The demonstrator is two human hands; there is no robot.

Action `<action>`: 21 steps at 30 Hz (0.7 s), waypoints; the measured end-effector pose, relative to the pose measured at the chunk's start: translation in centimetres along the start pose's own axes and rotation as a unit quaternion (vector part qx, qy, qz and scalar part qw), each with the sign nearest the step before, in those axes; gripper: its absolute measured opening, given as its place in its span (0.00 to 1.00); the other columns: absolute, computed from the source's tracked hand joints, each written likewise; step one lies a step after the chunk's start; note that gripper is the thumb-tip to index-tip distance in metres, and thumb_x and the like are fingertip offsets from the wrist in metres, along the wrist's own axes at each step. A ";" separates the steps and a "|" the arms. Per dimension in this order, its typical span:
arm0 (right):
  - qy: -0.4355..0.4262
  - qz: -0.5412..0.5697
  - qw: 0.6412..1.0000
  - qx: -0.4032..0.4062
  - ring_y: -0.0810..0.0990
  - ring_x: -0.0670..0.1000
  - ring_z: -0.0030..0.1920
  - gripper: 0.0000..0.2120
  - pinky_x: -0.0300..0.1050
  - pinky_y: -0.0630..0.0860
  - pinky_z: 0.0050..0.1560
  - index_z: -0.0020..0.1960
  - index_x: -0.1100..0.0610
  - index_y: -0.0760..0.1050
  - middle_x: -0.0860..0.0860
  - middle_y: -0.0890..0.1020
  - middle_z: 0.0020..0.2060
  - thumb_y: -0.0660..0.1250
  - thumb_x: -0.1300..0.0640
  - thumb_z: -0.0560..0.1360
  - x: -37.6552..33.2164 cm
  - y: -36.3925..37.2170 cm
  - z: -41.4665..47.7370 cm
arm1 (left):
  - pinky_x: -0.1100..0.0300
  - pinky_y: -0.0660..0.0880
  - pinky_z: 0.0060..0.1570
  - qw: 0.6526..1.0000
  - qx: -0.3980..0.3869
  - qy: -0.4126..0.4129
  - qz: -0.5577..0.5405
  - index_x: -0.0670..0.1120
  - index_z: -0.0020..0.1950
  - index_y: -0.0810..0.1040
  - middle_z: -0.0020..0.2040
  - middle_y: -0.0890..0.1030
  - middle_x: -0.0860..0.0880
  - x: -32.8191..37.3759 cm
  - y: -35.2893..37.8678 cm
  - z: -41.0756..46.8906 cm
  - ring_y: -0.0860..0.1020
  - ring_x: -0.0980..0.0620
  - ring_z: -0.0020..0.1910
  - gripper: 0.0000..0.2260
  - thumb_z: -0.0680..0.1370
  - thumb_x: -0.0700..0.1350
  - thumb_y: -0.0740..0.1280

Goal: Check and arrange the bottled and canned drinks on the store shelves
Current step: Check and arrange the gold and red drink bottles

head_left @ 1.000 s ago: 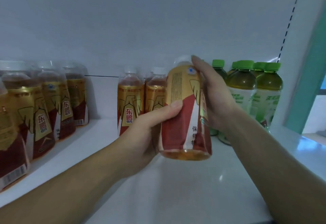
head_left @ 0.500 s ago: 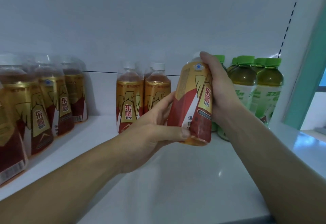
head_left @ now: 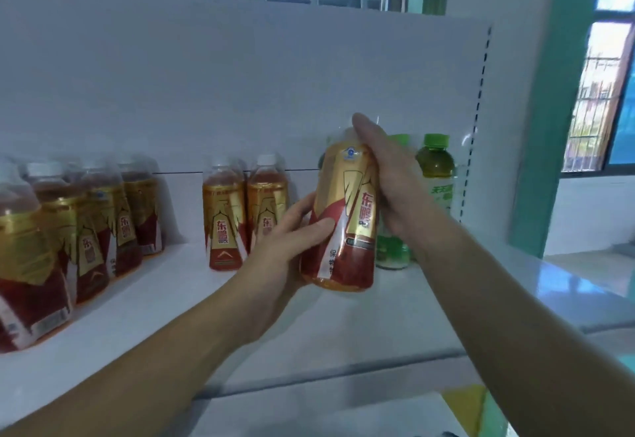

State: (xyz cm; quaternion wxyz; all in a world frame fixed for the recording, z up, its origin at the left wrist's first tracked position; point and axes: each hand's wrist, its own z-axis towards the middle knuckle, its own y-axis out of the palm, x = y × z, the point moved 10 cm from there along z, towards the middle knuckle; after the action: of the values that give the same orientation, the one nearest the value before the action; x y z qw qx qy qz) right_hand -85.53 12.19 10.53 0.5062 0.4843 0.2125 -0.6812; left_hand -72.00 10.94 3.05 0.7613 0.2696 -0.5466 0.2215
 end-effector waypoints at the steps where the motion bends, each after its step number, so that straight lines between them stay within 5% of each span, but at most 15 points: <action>1: -0.017 -0.020 1.000 0.008 0.84 0.54 0.39 0.22 0.55 0.82 0.50 0.50 0.59 0.80 0.56 0.84 0.41 0.75 0.39 0.71 -1.2 -1.4 -0.9 | 0.51 0.82 0.50 1.000 0.001 0.002 -0.008 0.52 0.72 0.70 0.58 0.84 0.50 -0.3 1.6 -0.4 0.84 0.48 0.54 0.34 0.67 0.46 0.76; 4: -0.061 -0.081 0.994 0.026 0.82 0.53 0.38 0.19 0.53 0.81 0.50 0.43 0.55 0.80 0.52 0.83 0.37 0.73 0.38 0.68 -4.7 -6.5 -4.2 | 0.50 0.80 0.54 1.000 0.001 0.027 0.015 0.55 0.69 0.72 0.55 0.85 0.51 -0.9 7.4 -1.5 0.85 0.49 0.53 0.33 0.67 0.44 0.78; 7: -0.101 -0.125 0.987 0.023 0.81 0.52 0.37 0.21 0.52 0.79 0.47 0.43 0.54 0.78 0.52 0.81 0.36 0.73 0.36 0.66 -8.2 -12.3 -8.6 | 0.60 0.80 0.49 0.996 -0.018 0.063 0.061 0.60 0.62 0.73 0.52 0.85 0.56 -2.0 14.5 -3.0 0.84 0.55 0.51 0.25 0.66 0.48 0.73; 11: -0.124 -0.199 0.972 -0.002 0.78 0.50 0.36 0.24 0.45 0.76 0.40 0.45 0.61 0.76 0.52 0.80 0.36 0.72 0.40 0.69 -10.6 -20.5 -14.4 | 0.64 0.79 0.51 0.991 -0.050 0.070 0.106 0.55 0.68 0.72 0.58 0.83 0.56 -6.8 23.3 -4.8 0.81 0.58 0.58 0.29 0.68 0.45 0.75; 15: -0.097 -0.289 0.952 -0.035 0.82 0.60 0.38 0.33 0.53 0.79 0.39 0.52 0.68 0.77 0.60 0.84 0.41 0.73 0.38 0.68 -7.6 -28.2 -19.3 | 0.59 0.79 0.57 0.984 -0.051 0.023 0.170 0.62 0.65 0.72 0.59 0.80 0.64 -15.5 29.3 -6.5 0.79 0.63 0.58 0.25 0.71 0.51 0.77; 18: -0.036 -0.338 0.940 -0.023 0.81 0.47 0.36 0.24 0.40 0.76 0.36 0.47 0.59 0.79 0.49 0.83 0.37 0.76 0.39 0.67 -2.3 -33.7 -22.9 | 0.70 0.76 0.53 0.970 -0.071 -0.050 0.229 0.66 0.58 0.72 0.54 0.77 0.73 -22.8 32.4 -8.0 0.77 0.69 0.53 0.19 0.69 0.59 0.72; 21: 0.037 -0.372 0.927 -0.015 0.83 0.48 0.42 0.28 0.47 0.80 0.40 0.49 0.54 0.78 0.48 0.84 0.41 0.74 0.33 0.62 4.3 -38.3 -26.5 | 0.71 0.74 0.49 0.944 -0.081 -0.115 0.300 0.66 0.56 0.72 0.51 0.79 0.68 -30.8 33.2 -9.6 0.77 0.67 0.51 0.15 0.76 0.50 0.73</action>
State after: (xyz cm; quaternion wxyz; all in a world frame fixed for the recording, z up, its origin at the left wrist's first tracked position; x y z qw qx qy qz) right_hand -108.16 45.98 -12.55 0.2157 0.3879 0.4063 -0.7987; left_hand -95.48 41.03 -23.16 0.6109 0.0545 -0.7018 0.3624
